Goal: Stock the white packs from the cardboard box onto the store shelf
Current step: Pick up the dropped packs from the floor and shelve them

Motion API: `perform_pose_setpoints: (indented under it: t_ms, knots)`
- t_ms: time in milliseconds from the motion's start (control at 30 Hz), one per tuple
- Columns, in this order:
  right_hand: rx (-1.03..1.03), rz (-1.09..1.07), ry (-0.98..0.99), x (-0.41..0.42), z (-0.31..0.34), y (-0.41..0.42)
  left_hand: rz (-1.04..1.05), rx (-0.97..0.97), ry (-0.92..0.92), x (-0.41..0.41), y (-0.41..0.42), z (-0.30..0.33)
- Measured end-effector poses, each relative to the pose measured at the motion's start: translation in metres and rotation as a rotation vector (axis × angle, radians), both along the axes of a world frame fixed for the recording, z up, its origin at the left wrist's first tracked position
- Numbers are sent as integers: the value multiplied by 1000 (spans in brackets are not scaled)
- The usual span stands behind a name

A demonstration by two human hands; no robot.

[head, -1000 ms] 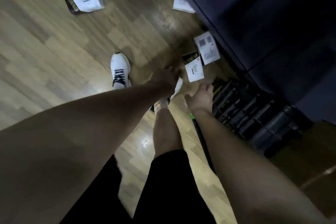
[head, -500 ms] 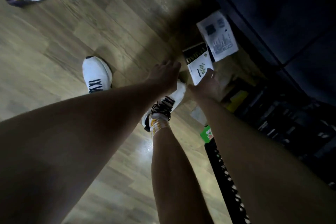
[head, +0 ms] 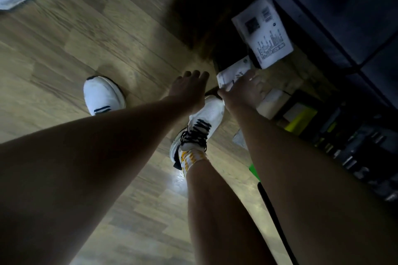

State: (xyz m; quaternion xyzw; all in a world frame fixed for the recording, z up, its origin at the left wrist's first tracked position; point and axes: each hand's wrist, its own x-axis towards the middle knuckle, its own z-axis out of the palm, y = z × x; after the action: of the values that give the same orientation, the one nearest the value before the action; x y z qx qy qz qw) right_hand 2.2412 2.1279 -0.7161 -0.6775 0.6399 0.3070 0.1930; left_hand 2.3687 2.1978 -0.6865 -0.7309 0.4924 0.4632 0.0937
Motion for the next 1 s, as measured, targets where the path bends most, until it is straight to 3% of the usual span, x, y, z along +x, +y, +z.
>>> perform_pose_setpoints:
  t_ms: [367,600,833,1000]
  knots:
    - [222,-165,-161,47,165,5,-62,-32,-52,76,8,157]
    - [252,280,-225,104,354,-15,-269,-288,-51,144,-20,329]
    - [-63,562,-316,145,559,-23,-399,-218,-180,201,-70,533]
    - [-337,717,-375,153,691,-27,-490,-158,-91,223,-102,665]
